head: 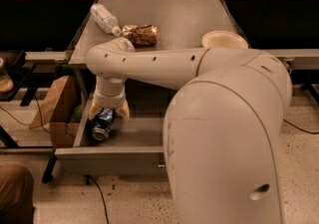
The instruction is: Pick pepsi can from top drawer and place on counter
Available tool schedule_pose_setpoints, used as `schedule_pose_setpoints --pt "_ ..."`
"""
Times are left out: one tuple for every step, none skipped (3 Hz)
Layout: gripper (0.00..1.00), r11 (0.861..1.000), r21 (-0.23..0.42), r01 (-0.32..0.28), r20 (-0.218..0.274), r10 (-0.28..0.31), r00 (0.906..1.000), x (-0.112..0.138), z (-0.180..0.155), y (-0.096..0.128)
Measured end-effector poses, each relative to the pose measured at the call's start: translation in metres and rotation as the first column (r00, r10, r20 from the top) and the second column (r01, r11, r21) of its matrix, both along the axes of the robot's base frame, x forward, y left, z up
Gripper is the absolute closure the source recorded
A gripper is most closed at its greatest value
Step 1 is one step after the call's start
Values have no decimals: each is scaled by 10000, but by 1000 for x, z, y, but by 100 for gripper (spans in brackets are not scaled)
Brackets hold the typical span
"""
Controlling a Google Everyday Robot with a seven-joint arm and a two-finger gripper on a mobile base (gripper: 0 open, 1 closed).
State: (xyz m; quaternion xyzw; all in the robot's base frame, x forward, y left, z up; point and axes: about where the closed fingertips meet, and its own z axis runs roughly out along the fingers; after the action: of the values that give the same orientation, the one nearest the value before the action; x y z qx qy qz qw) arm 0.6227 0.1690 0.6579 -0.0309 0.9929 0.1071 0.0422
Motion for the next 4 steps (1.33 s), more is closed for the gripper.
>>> schedule_pose_setpoints --pt "32 10000 -14 -49 -45 49 10000 -1 -2 2" --pt "37 9999 -32 -113 -103 113 9999 -3 -5 6" --pt "37 9995 -220 -234 -197 229 9995 -7 -13 15" --pt "34 9978 -554 -362 -341 343 9988 -9 -24 27"
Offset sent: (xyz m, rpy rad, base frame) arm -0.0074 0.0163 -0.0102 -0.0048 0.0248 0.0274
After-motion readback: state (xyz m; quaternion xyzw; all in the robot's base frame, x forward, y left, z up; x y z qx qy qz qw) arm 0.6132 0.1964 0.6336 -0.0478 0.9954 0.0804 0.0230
